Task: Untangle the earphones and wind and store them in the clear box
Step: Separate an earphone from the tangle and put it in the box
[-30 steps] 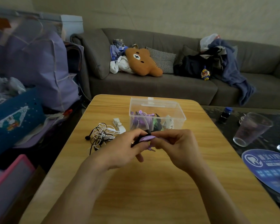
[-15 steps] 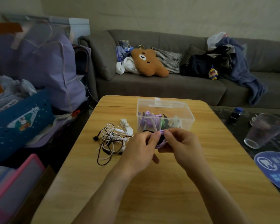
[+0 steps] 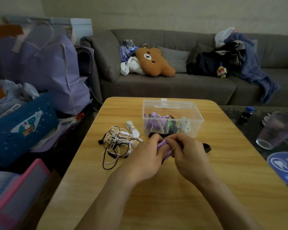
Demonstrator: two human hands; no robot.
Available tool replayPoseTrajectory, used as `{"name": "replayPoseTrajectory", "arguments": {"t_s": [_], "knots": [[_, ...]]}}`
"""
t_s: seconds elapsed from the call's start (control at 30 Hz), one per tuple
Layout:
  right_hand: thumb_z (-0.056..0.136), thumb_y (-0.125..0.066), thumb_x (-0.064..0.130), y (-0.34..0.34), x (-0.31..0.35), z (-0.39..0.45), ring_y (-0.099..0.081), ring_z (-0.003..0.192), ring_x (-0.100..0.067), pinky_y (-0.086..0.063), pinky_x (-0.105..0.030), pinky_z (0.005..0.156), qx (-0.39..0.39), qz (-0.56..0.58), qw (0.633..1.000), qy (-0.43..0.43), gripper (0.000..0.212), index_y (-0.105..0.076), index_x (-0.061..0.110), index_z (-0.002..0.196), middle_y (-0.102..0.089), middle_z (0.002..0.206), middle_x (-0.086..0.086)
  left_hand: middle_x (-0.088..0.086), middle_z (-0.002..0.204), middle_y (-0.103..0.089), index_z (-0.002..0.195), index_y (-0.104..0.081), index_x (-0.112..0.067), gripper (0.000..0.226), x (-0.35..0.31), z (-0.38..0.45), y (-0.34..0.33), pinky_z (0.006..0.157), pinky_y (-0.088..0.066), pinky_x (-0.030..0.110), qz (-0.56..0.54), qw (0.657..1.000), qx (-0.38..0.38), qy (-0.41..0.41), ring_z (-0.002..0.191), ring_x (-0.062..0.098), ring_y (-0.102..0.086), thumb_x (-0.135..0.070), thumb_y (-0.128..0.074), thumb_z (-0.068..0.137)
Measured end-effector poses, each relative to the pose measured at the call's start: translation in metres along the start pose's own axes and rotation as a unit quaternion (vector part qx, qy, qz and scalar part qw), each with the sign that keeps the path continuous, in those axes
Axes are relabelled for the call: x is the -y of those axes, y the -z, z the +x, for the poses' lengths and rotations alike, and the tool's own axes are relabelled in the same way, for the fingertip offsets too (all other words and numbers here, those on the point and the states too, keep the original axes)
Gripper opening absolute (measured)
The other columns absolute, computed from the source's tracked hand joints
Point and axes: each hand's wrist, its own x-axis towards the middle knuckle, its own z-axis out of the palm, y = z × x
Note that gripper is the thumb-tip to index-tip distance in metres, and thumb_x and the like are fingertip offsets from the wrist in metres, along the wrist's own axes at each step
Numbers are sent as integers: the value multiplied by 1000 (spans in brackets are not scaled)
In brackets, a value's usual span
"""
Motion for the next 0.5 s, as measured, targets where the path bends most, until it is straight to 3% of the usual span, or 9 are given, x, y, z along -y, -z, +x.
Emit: {"name": "replayPoseTrajectory", "arguments": {"t_s": [0.17, 0.27, 0.5], "knots": [[100, -57, 12, 4, 9, 0, -64, 65, 7, -47, -9, 59, 15, 27, 1000, 0, 16, -71, 20, 97, -68, 68, 11, -1, 91, -67, 104, -65, -19, 19, -5, -1, 3, 60, -61, 40, -104, 993, -58, 0, 62, 18, -71, -31, -50, 103], [99, -59, 15, 8, 10, 3, -65, 69, 5, -49, -13, 62, 23, 41, 999, 0, 14, -71, 21, 104, -70, 74, 11, 1, 92, -67, 103, -68, -18, 19, -5, 0, -2, 59, -62, 34, -180, 980, -86, 4, 76, 18, -71, -28, -51, 103], [98, -60, 12, 11, 10, 3, -69, 77, -2, -57, -22, 66, 25, 49, 998, 3, 18, -69, 26, 106, -72, 87, 11, 14, 85, -69, 84, -67, -15, 28, -4, 7, -8, 65, -63, 41, -264, 960, -86, 35, 77, 31, -71, -24, -49, 104]]}}
